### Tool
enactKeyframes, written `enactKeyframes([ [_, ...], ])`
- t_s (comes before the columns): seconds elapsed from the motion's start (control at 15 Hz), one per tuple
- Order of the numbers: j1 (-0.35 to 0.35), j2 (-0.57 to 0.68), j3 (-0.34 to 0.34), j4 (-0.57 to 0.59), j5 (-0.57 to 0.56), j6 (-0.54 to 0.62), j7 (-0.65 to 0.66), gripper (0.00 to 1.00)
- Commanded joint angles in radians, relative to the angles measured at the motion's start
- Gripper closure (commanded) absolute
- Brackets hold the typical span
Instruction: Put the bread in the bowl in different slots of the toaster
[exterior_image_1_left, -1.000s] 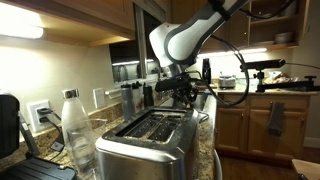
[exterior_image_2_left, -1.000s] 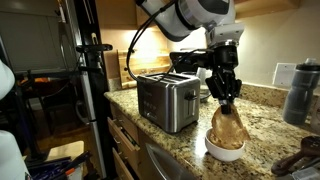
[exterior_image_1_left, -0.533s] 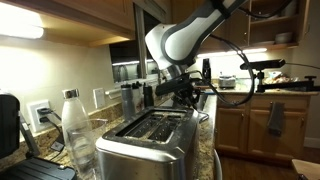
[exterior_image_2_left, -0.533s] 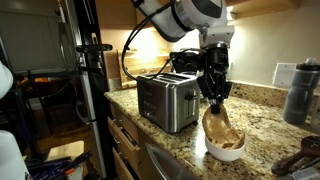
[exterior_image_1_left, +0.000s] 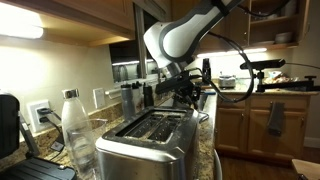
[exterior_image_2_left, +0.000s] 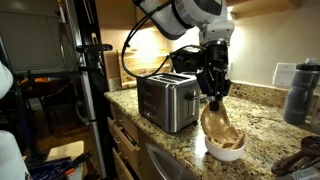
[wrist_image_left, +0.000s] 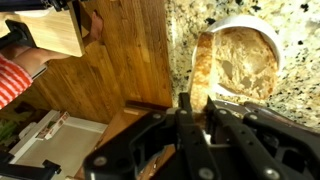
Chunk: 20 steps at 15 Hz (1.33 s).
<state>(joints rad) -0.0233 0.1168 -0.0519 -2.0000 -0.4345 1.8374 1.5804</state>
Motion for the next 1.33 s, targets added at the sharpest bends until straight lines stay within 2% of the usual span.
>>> enactKeyframes([
  [0.0,0.016,-0.037,0.000,0.016,-0.015,-0.075,-0.008,0.90],
  [0.47,0.043,-0.105,0.028,0.043,-0.054,-0.196,0.018,0.90],
  [1.27,0.074,-0.252,0.146,0.077,-0.074,-0.338,0.057,0.90],
])
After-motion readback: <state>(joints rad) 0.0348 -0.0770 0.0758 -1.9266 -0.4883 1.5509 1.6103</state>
